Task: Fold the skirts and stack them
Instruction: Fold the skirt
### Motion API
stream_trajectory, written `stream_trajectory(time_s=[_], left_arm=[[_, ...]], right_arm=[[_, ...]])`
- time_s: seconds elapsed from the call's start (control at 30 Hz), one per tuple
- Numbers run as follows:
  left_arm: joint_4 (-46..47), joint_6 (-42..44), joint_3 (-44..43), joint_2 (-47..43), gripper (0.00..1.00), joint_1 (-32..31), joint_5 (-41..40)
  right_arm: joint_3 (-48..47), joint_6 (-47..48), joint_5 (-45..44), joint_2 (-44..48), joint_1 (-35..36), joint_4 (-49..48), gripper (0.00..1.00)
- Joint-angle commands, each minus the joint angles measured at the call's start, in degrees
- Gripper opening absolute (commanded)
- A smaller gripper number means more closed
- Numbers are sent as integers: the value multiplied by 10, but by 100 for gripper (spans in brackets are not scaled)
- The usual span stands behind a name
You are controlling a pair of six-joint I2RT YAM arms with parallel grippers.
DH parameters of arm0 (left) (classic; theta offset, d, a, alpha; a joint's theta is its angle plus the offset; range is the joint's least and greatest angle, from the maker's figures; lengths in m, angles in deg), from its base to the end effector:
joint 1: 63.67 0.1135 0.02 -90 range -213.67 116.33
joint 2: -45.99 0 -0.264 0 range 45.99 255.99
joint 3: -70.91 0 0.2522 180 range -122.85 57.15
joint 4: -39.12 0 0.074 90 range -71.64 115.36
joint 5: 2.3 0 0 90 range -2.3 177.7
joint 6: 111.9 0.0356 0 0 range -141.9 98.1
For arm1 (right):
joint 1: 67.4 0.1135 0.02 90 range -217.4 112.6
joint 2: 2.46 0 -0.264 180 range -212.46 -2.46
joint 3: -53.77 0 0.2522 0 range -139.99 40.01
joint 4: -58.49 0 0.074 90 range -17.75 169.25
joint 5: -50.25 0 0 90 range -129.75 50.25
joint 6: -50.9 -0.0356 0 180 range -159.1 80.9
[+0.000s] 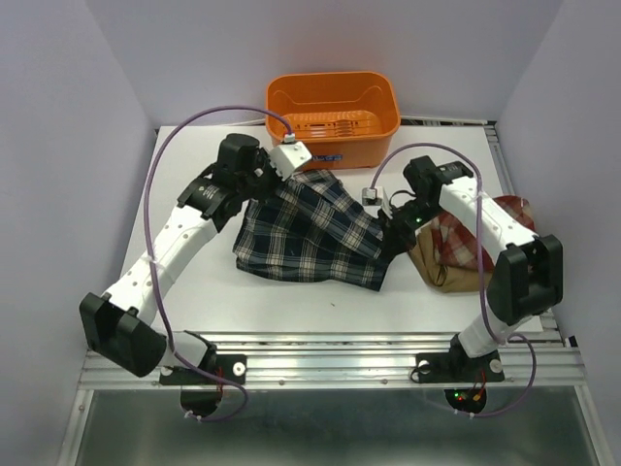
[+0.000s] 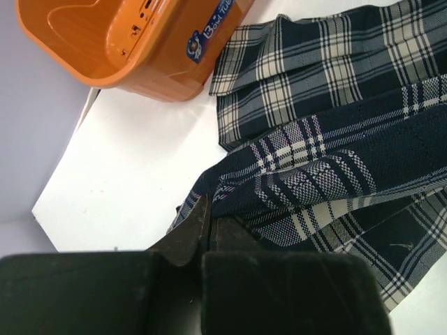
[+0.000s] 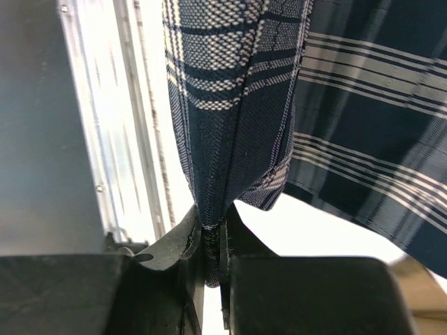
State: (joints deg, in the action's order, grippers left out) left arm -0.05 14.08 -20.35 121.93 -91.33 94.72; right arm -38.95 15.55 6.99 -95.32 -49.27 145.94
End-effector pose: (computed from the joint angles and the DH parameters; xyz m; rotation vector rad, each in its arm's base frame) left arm 0.2629 -0.1427 0.3920 1.1124 1.6426 -0.0276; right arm 0.2671 0.1147 0.2782 -1.5902 2.1171 1.0690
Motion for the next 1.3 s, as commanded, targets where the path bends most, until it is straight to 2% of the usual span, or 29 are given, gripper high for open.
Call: stream_trajectory(time_s=[0.0,0.07,0.17,0.2,0.23,0.27,0.3,0.37,0.4,0.43,0.5,0.67,0.83,0.87,1.1,1.27], left_arm=[[122,-5,-35,34,0,11,-41],[162,-10,-34,69,0,10,-47],[204,-24,-41,126,1,11,-59],[214,-27,-44,141,5,11,-64],[222,-30,-49,170,22,11,-86],[233,-44,-65,184,37,11,-95],[230,-56,-80,197,48,11,-107],[202,-74,-115,214,84,16,-104],[202,-86,-115,210,86,18,-100],[203,-89,-112,188,94,19,-94],[194,-88,-95,161,94,19,-88],[123,-111,-30,46,92,20,-47],[54,-126,73,-22,87,23,20],[31,-126,96,-32,83,23,45],[-53,-112,140,2,65,24,148],[-86,-96,150,89,50,23,153]], right_arm=[[-34,57,-24,-34,-34,58,6],[-49,64,-23,-82,-58,58,9],[-87,42,-20,-137,-95,49,29],[-120,21,-17,-178,-106,38,53],[-140,0,-13,-198,-115,33,61],[-162,-11,-9,-218,-134,34,73],[-186,-28,-3,-237,-143,37,91],[-251,-74,20,-272,-164,37,95],[-269,-95,25,-277,-165,30,95],[-297,-105,27,-281,-170,25,95],[-316,-140,31,-277,-170,22,95],[-310,-257,37,-254,-170,-90,96],[-300,-281,22,-283,-143,-101,86],[-279,-293,15,-290,-130,-112,83],[-161,-331,-8,-275,-112,-198,68],[-83,-333,-17,-254,-107,-224,56]])
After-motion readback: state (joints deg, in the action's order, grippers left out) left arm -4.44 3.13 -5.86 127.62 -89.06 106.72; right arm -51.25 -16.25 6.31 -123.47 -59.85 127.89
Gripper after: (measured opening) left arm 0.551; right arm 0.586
